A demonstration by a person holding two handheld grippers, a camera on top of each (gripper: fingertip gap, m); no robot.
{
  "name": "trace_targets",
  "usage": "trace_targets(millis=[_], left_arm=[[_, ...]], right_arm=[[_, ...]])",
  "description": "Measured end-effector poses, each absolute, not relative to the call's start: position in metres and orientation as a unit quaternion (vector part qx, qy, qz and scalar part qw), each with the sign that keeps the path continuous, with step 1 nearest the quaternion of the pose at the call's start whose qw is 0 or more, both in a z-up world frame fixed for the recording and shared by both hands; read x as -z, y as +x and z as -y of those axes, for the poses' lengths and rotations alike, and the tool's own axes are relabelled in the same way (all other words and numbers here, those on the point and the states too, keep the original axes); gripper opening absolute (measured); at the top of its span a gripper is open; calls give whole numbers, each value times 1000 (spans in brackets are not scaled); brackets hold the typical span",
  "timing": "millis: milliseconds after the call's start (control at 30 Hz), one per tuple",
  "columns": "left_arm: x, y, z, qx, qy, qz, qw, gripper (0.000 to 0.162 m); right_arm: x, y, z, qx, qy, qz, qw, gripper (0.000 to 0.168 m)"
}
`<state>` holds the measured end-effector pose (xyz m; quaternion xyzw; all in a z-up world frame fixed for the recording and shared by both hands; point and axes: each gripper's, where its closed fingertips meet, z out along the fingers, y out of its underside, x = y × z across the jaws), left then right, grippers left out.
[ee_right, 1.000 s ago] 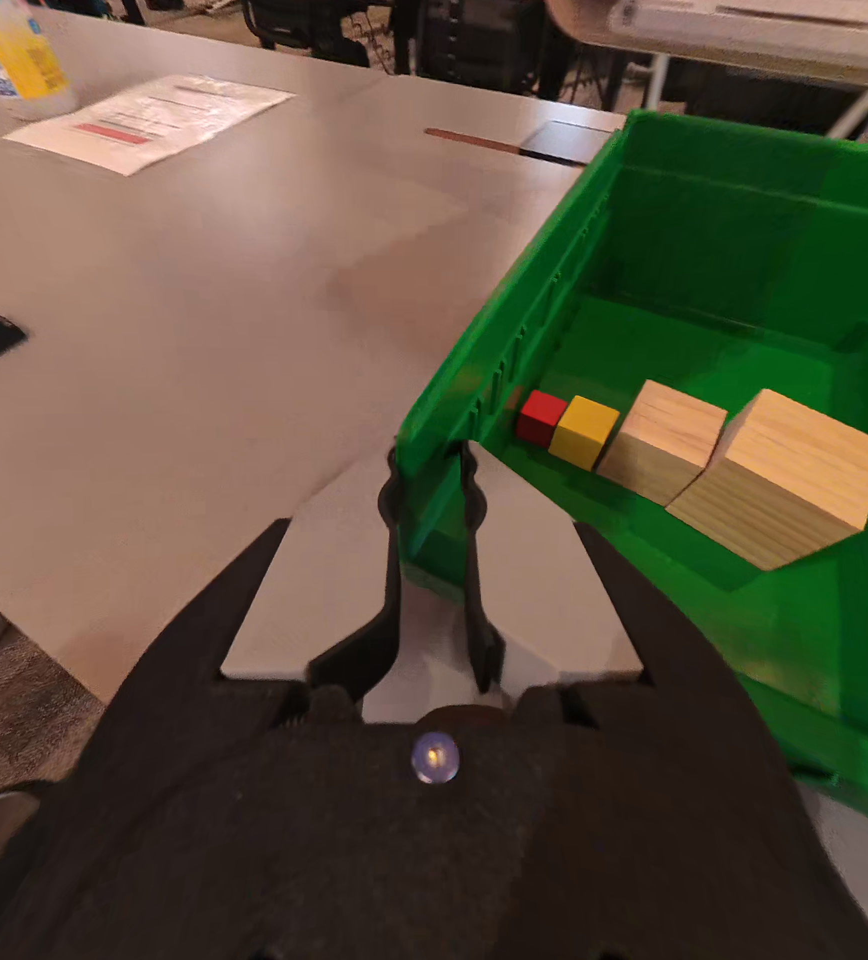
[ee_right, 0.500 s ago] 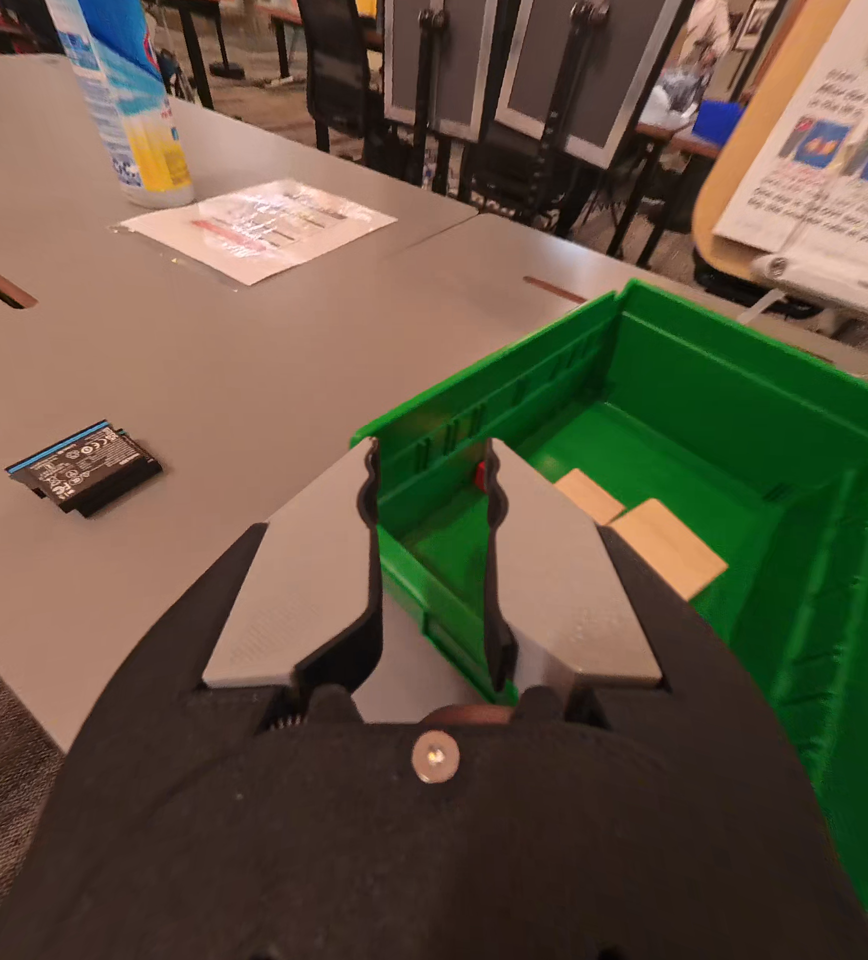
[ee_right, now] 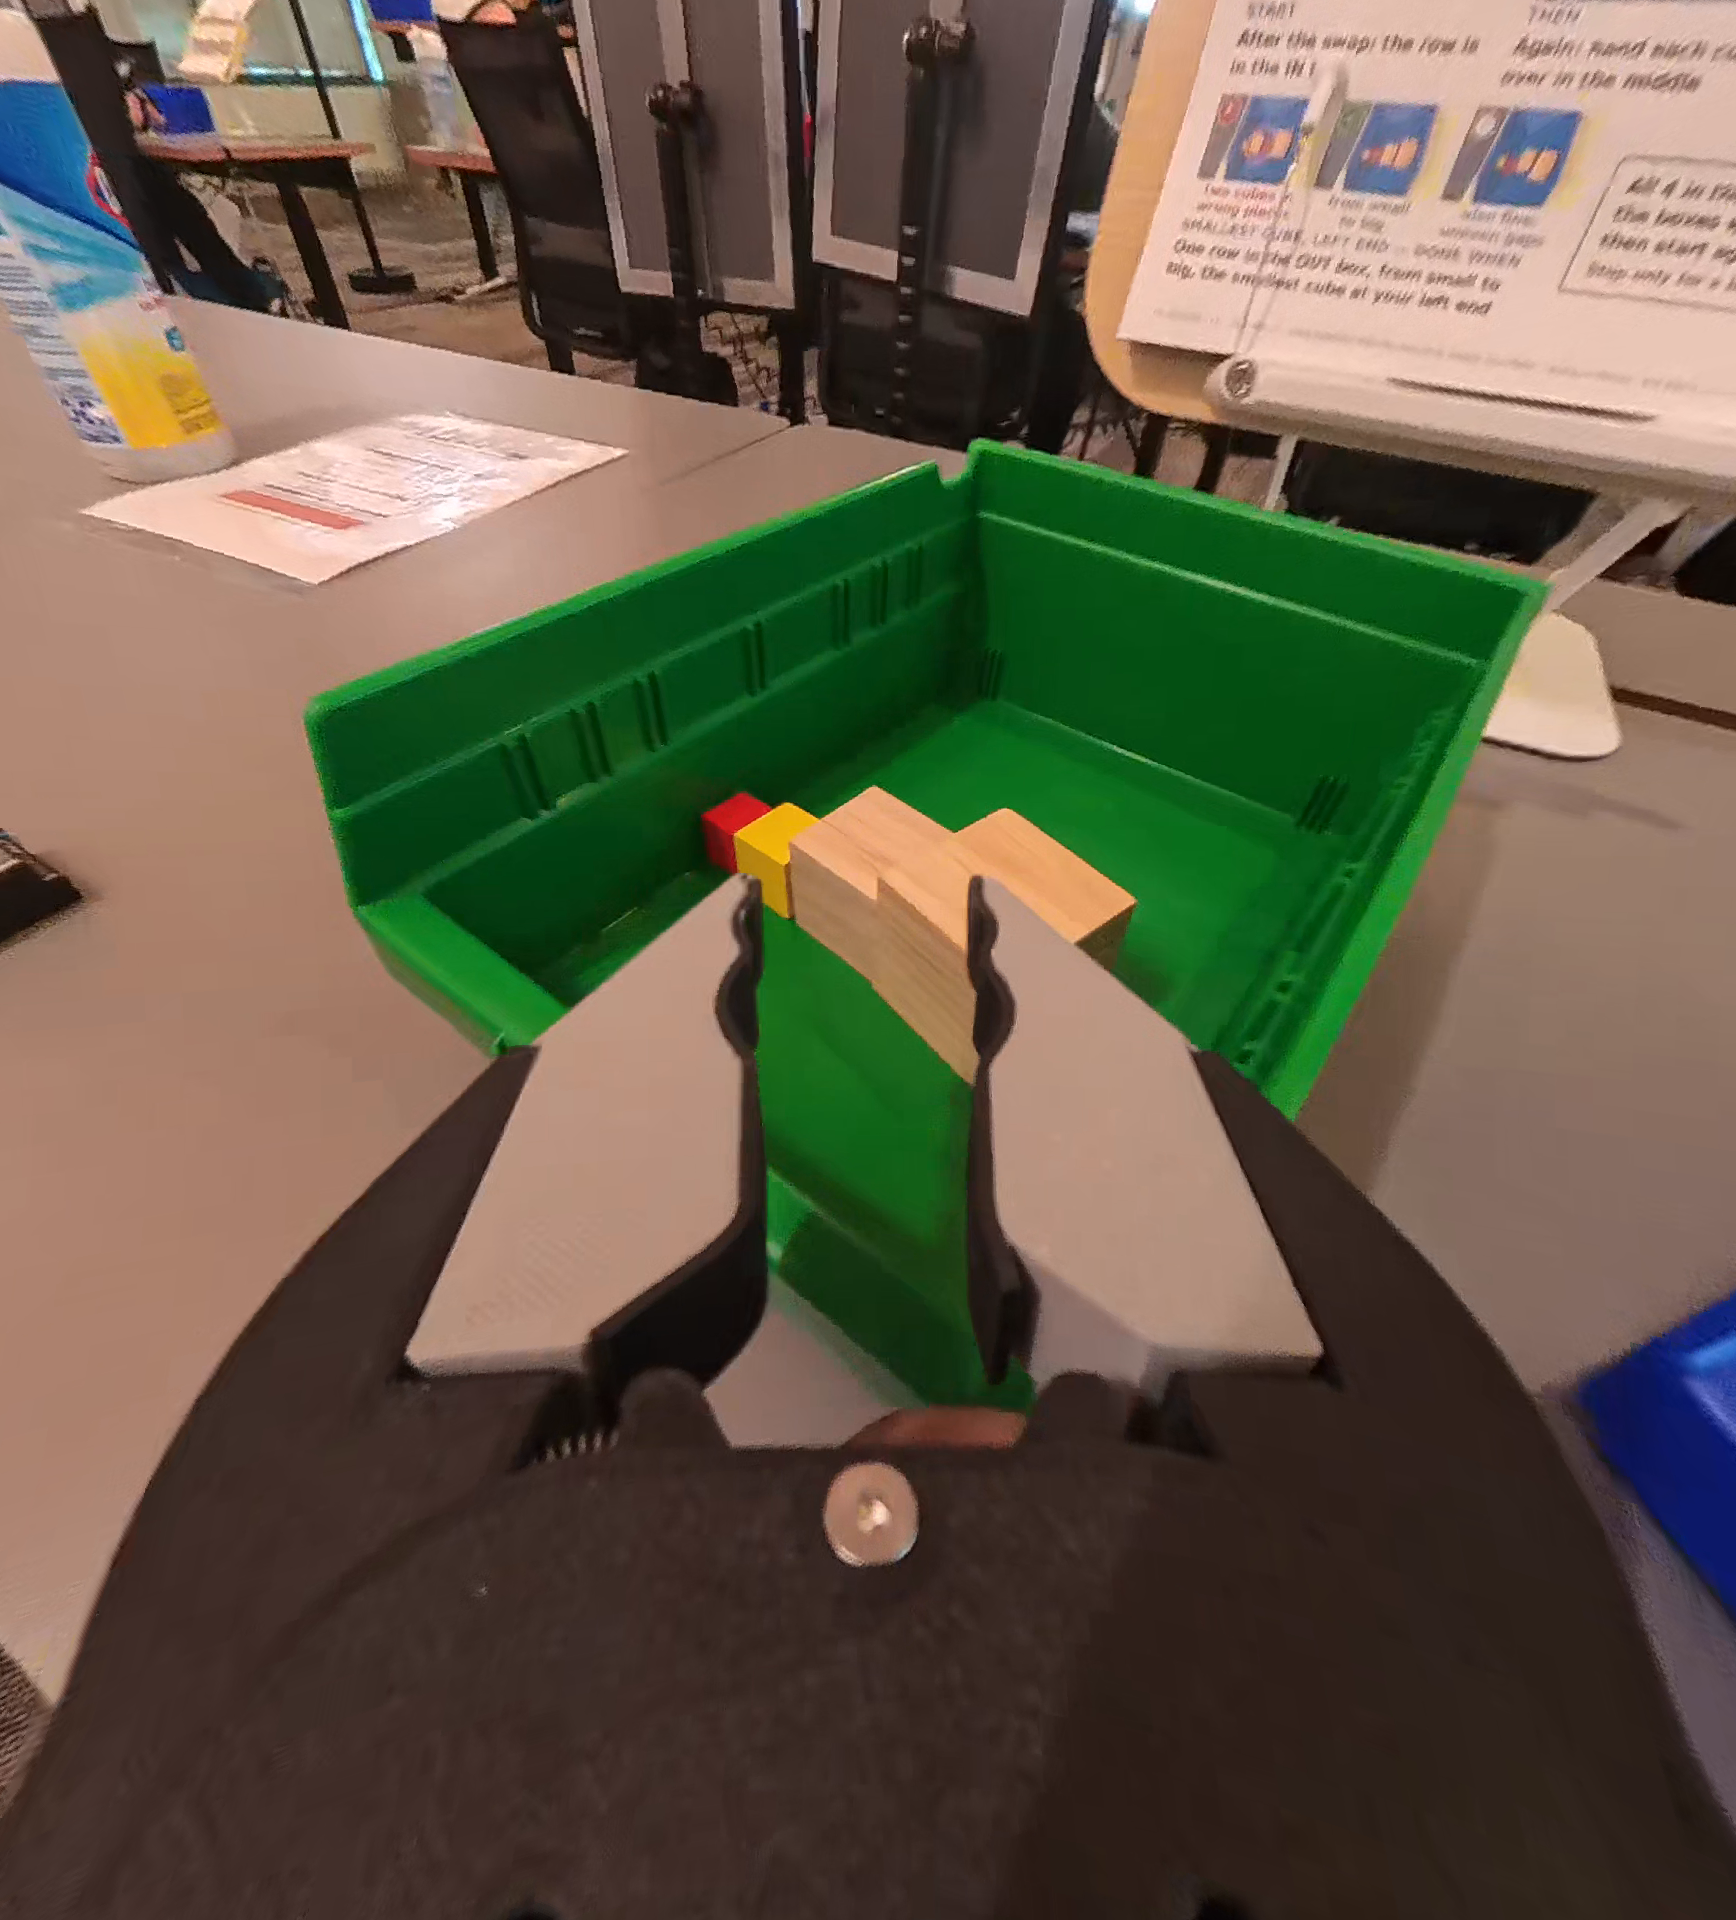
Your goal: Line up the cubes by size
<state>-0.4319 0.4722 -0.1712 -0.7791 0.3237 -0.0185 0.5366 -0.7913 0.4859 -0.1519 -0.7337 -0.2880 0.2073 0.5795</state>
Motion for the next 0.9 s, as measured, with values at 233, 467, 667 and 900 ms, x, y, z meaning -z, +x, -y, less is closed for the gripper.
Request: trace_targets(millis=[233, 467, 667, 900], left_arm=[[79, -451, -412, 73, -696, -342, 627, 34], [-8, -599, -349, 126, -651, -215, 717, 37], [41, -762, -383, -88, -698, -72, 707, 44], [154, -797, -434, -137, -795, -123, 579, 79]], right_arm=[[129, -777, -484, -217, -717, 296, 593, 42], [117, -753, -466, -301, -722, 284, 554, 49], [134, -674, -465, -250, -754, 290, 534, 61], [164, -591, -459, -97, -803, 383, 446, 70]])
